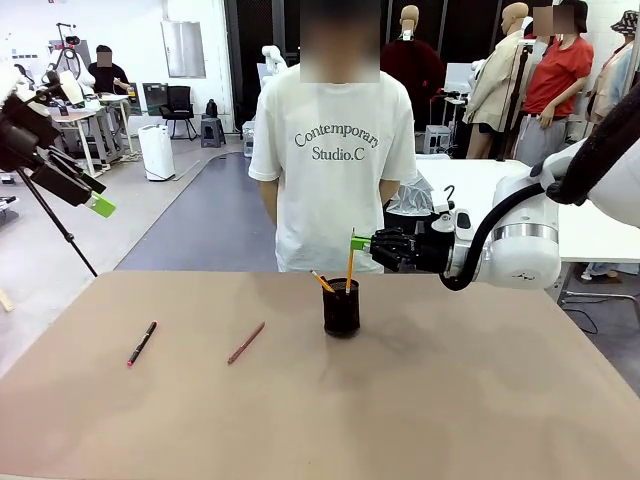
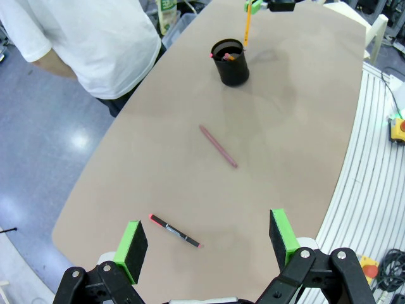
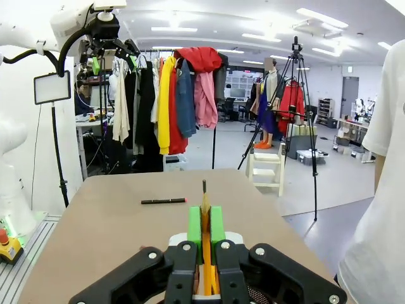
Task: Place the pens into the pen holder.
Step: Pick up a writing instrument from the table and place it into the Pen holder.
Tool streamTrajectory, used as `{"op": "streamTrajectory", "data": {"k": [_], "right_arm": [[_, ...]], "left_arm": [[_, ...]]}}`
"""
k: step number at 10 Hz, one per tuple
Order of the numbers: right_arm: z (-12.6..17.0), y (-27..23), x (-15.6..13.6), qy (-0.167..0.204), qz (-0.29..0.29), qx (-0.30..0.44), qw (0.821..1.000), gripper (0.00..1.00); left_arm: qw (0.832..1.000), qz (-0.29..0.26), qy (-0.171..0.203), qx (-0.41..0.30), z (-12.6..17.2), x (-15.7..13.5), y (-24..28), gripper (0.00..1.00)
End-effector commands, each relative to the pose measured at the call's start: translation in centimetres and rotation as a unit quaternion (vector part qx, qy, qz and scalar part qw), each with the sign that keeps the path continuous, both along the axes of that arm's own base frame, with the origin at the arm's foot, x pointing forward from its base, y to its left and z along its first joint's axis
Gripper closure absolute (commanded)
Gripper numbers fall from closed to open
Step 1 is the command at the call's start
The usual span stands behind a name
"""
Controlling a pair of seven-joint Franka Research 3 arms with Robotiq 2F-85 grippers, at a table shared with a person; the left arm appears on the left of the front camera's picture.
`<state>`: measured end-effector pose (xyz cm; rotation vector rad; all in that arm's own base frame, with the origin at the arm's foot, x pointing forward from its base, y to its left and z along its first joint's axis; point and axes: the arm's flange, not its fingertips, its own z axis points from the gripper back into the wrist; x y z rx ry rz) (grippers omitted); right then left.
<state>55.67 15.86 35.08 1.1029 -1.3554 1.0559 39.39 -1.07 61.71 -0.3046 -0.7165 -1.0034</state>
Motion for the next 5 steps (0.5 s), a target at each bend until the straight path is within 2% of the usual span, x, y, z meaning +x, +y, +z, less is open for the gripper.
{"op": "streamTrajectory", "data": {"k": [1,5], "right_arm": [[0.2,0.5,1.0,0.011,-0.014,0.009,1.0,1.0],[1.2,0.3,0.8,0.03,0.017,0.004,0.999,1.0]], "left_arm": [[1.0,-0.002,-0.001,-0.003,0.1,0.0,0.1,0.0],[1.0,-0.002,-0.001,-0.003,0.1,0.0,0.1,0.0]]}}
